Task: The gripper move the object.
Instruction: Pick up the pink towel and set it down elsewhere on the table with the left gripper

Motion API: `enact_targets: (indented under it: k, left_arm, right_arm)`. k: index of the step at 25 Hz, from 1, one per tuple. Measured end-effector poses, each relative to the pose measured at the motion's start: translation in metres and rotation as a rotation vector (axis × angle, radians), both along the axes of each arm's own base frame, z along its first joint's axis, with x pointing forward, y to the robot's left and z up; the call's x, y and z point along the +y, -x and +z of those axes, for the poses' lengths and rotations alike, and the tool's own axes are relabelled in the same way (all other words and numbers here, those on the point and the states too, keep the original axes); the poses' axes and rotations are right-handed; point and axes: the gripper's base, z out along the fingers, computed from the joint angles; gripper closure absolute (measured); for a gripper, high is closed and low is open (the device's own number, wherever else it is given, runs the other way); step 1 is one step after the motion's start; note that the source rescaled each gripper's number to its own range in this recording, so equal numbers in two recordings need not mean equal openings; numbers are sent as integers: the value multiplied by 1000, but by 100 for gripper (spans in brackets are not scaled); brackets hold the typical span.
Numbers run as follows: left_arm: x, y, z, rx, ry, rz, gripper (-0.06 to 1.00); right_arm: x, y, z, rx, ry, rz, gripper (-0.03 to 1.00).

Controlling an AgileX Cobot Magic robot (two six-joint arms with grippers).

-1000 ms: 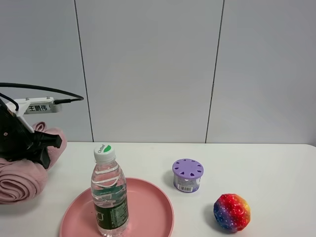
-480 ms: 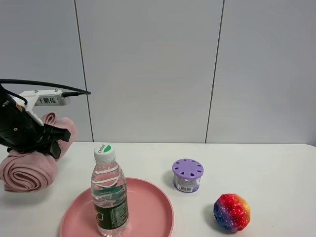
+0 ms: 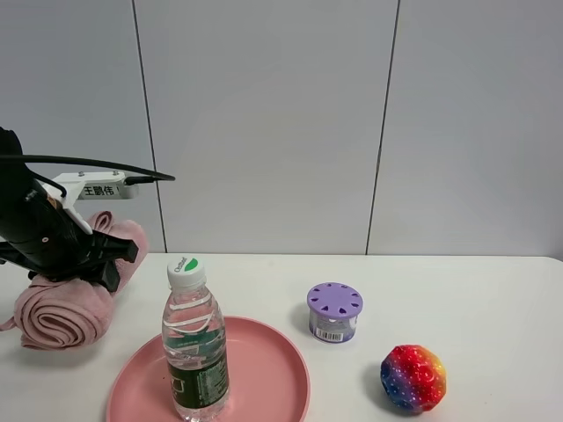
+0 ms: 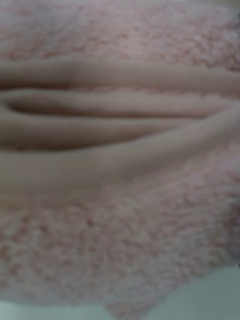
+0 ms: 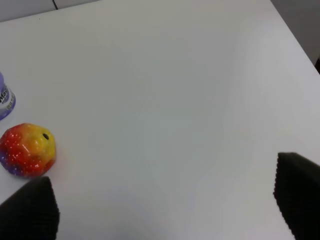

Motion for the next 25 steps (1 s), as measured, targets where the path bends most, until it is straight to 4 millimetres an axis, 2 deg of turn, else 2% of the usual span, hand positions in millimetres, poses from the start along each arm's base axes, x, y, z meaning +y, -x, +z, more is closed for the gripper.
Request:
enact_targets:
  k: [20, 22, 25]
  left_arm:
    - [1, 6, -11, 114, 6, 45, 92]
    - [1, 6, -11, 118, 5, 45, 83]
    - [2, 7, -11, 132, 2, 45, 57]
  right_arm:
    - [0, 0, 0, 0, 0, 0, -3]
    - [0, 0, 0, 0, 0, 0, -3]
    - [0, 0, 0, 0, 0, 0, -3]
